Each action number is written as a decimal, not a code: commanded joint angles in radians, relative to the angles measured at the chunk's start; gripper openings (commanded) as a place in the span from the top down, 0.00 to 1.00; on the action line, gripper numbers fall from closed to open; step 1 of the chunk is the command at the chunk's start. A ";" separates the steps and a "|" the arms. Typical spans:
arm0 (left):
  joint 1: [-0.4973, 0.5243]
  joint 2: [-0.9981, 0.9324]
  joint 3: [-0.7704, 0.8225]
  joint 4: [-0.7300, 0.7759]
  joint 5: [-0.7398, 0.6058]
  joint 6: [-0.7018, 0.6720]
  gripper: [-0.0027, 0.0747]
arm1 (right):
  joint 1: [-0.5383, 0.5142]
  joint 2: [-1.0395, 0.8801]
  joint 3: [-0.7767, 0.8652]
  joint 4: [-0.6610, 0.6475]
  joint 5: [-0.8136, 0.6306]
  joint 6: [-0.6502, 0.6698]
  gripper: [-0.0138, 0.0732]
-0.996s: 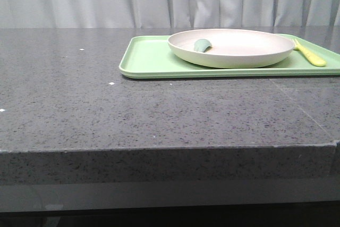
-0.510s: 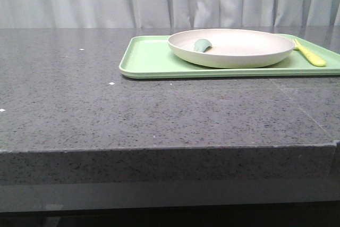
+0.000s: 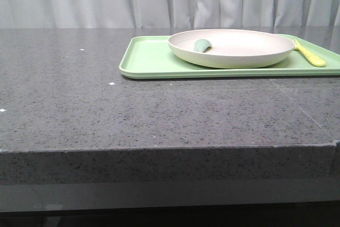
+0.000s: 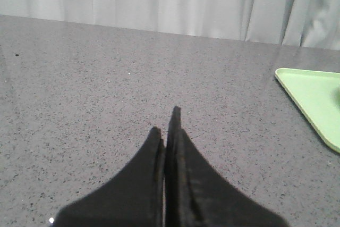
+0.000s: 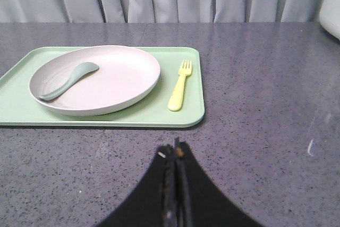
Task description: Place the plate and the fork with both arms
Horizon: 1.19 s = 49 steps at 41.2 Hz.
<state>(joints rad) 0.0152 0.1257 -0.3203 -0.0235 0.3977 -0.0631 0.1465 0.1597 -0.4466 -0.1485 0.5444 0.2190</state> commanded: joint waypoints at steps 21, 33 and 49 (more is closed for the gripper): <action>0.001 -0.153 0.328 -0.025 -0.372 -0.008 0.99 | 0.001 0.009 -0.022 -0.019 -0.081 -0.008 0.98; 0.001 -0.153 0.328 -0.025 -0.373 -0.008 0.99 | 0.001 0.009 -0.022 -0.019 -0.081 -0.008 0.98; 0.001 -0.153 0.328 -0.025 -0.373 -0.008 0.99 | 0.001 0.009 -0.022 -0.019 -0.081 -0.008 0.98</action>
<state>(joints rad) 0.0152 -0.0056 0.0069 -0.0390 0.1150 -0.0631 0.1465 0.1597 -0.4457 -0.1485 0.5427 0.2172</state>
